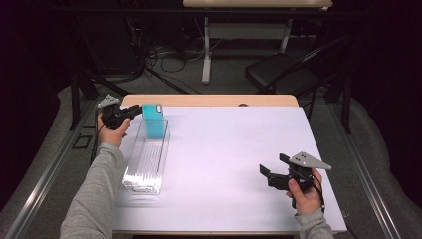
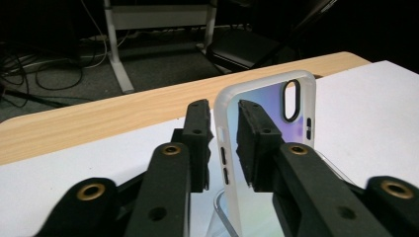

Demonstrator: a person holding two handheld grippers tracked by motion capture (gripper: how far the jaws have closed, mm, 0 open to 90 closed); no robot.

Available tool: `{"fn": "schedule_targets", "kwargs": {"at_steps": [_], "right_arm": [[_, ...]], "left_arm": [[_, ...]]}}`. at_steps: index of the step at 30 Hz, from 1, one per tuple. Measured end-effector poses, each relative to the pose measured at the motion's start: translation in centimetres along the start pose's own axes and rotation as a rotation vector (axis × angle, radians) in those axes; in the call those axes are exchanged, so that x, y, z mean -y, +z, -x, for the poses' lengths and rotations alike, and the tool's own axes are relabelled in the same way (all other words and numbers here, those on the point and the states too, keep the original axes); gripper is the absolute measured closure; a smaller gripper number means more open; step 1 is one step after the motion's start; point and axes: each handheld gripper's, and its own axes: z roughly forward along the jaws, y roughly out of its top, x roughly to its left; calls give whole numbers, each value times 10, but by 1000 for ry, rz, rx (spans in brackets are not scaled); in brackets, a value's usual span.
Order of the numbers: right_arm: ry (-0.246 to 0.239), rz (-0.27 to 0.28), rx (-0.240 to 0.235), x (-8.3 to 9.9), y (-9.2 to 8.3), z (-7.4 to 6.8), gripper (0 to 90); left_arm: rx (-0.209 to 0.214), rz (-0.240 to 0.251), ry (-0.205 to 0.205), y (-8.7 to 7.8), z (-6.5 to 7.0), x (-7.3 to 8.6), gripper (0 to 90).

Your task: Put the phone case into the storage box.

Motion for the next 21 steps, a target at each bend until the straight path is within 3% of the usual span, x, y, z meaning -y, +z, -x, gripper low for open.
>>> {"fn": "schedule_targets", "kwargs": {"at_steps": [10, 21], "right_arm": [[-5, -6, -2, 0, 1, 0, 137], [-6, -1, -2, 0, 0, 0, 137]], "left_arm": [[-1, 9, -23, -2, 1, -1, 555], [-57, -2, -11, -4, 3, -4, 391]]}}
